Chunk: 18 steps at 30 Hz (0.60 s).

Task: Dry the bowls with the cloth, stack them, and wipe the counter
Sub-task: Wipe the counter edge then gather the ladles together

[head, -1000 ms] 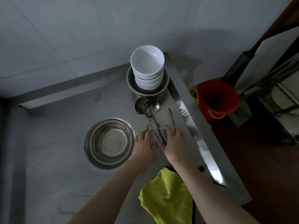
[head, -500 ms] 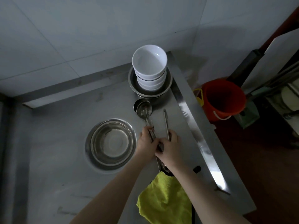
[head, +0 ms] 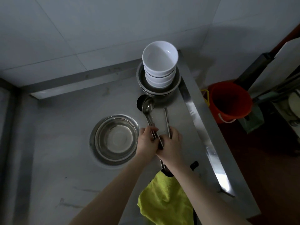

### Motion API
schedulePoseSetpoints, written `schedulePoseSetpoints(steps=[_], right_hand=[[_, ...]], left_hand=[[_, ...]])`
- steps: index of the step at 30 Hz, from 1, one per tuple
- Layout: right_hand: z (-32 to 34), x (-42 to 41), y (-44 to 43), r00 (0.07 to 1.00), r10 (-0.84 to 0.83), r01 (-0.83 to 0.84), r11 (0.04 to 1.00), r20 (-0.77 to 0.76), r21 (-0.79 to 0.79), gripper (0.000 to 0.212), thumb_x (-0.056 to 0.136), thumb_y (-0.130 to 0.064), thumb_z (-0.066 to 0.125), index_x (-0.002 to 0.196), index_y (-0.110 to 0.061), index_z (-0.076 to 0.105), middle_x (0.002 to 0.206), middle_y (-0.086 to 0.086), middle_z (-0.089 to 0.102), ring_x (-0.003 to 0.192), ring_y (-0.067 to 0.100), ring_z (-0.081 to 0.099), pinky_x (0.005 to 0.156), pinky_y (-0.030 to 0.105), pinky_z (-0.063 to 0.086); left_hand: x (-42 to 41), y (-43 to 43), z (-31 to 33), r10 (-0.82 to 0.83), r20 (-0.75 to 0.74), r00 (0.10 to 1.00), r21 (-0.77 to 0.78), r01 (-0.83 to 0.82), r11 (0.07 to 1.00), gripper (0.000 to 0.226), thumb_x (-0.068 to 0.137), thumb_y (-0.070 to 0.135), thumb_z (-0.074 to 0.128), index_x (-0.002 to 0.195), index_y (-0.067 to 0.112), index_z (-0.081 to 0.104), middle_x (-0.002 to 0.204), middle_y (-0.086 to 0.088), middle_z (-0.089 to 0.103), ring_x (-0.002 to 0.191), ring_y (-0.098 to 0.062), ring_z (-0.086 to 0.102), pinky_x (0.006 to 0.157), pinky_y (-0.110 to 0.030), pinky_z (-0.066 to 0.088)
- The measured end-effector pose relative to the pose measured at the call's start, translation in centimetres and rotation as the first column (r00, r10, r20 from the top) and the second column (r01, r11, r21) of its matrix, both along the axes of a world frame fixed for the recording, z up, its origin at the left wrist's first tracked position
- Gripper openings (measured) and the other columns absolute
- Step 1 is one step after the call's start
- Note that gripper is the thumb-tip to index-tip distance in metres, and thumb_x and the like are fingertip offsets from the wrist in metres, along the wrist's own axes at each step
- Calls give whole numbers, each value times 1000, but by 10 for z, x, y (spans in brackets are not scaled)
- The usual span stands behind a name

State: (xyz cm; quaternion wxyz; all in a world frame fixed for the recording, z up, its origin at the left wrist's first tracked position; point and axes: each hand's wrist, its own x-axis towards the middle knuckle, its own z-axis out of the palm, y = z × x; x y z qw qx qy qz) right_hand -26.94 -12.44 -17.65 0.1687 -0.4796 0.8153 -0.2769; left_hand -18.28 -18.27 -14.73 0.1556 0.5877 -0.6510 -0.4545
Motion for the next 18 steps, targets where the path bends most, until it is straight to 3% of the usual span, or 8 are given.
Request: schedulePoseSetpoints(steps=[3,7,13,17,18], right_hand=[[3,10,-5,1000,4,-4,998,-1,-60,27,71,-39,66,82,-15,70,123,13,50,111,28,42,93,31,38],[7,31,-11,998,61,-61,995,-6,-74,34,72,-43,63,84,-12,69,125,14,49,112,27,40,93,27,33],[23,85,-29,982,191,-191,975,-7,-112,36,68,-23,77,100,-9,68,126,16,48,110,28,41,91,37,46],[29,143,-49,970,243,-242,965,-5,-99,40,69,-34,68,98,-7,68,131,19,45,121,35,43,100,45,42],[30,160,-53,965,260,-259,962,7,-92,39,70,-31,71,99,-6,68,131,20,45,121,36,43,99,46,43]], left_hand=[[11,-2,6,13,-14,1000,-12,-13,1000,38,78,-5,60,109,16,64,109,2,48,88,-1,51,77,-5,39],[33,-6,13,113,-94,989,42,-110,993,37,78,-3,59,101,26,62,112,1,53,101,-13,54,88,-27,48],[93,-13,28,266,-167,949,145,-243,959,30,70,16,61,88,40,59,111,-4,58,85,-23,68,78,-46,59],[150,-23,39,332,-169,928,110,-317,942,31,79,8,65,92,36,57,111,-2,58,86,-11,63,68,-19,53],[167,-25,40,345,-163,924,99,-332,938,30,81,6,65,94,32,58,111,-2,56,86,-11,62,69,-19,53]])
